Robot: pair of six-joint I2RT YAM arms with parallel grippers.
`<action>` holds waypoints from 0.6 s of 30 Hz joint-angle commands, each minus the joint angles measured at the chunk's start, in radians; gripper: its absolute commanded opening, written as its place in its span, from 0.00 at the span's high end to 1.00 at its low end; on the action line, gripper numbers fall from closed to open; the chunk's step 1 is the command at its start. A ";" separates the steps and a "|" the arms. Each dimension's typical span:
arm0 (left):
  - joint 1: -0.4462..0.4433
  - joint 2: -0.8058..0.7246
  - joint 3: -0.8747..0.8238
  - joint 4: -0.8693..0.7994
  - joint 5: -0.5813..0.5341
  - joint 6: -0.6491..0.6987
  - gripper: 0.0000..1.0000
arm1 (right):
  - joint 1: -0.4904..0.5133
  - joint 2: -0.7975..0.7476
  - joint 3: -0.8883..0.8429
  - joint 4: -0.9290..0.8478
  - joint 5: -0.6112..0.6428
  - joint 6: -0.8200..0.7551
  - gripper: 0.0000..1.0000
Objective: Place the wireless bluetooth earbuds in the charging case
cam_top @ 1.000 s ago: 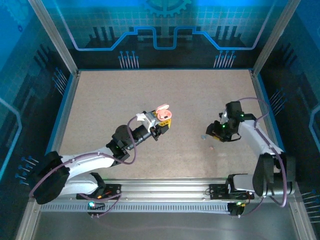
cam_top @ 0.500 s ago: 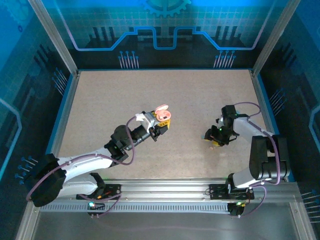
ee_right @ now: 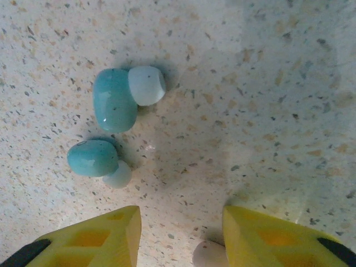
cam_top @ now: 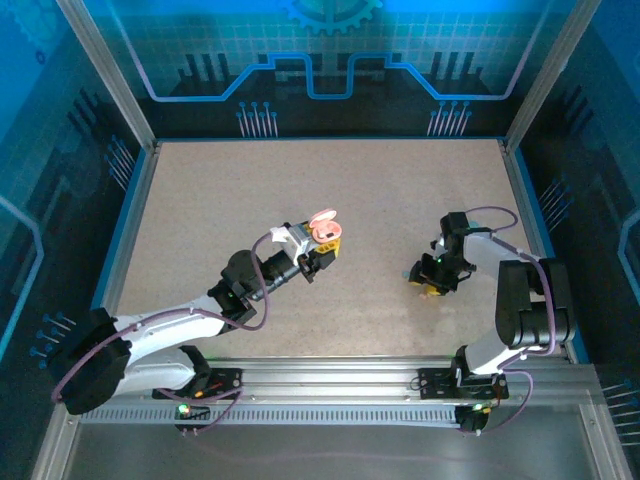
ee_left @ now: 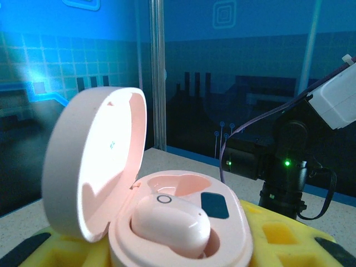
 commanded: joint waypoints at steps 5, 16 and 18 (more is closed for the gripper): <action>-0.006 -0.014 -0.012 0.023 0.011 -0.029 0.63 | 0.002 -0.060 -0.057 -0.055 0.032 0.033 0.58; -0.006 0.003 -0.012 0.042 0.011 -0.038 0.62 | 0.042 -0.060 -0.051 -0.074 0.087 0.038 0.62; -0.006 0.005 -0.012 0.042 0.011 -0.040 0.62 | 0.047 -0.047 -0.040 -0.080 0.109 0.031 0.63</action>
